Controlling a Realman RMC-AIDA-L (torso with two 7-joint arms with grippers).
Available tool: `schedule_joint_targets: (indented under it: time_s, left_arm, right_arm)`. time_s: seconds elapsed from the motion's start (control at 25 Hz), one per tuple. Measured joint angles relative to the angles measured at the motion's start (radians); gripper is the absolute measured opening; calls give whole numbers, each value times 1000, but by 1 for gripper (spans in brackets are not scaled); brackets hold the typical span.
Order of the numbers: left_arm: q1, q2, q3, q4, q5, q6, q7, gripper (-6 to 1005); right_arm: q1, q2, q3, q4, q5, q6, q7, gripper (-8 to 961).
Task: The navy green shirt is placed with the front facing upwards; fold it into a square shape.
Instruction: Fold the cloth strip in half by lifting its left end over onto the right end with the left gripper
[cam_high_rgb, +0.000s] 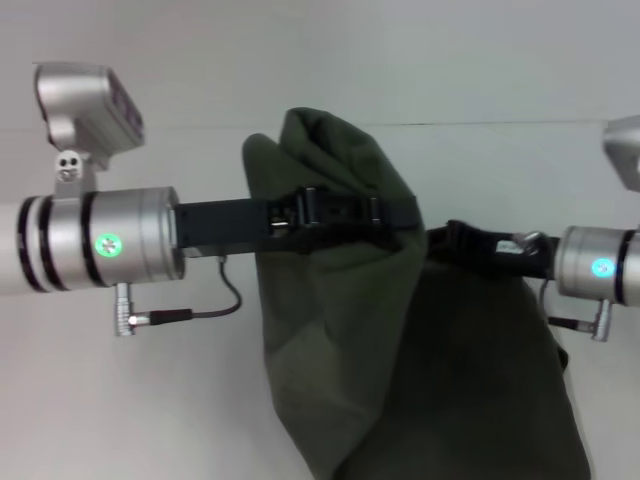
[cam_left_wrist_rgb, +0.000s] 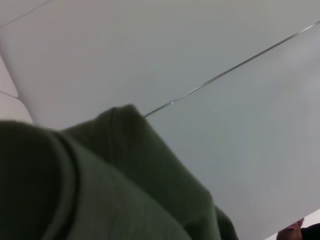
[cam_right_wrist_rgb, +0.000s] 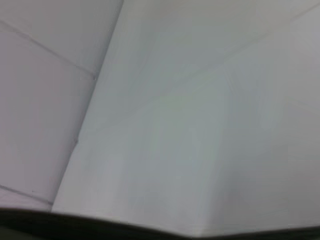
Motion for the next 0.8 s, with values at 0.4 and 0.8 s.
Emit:
schedule_joint_targets:
  time_s: [0.4,0.8]
  left_arm:
    - [-36,-6,26,-128,-10,-64,79,70]
    - [-92,-12,28,-277,-13,-138,180,77]
  right_arm:
    - [-77,2,396,1,6,-103,-117,47]
    - [-110,-11,484,-1,6,-104,-139,57]
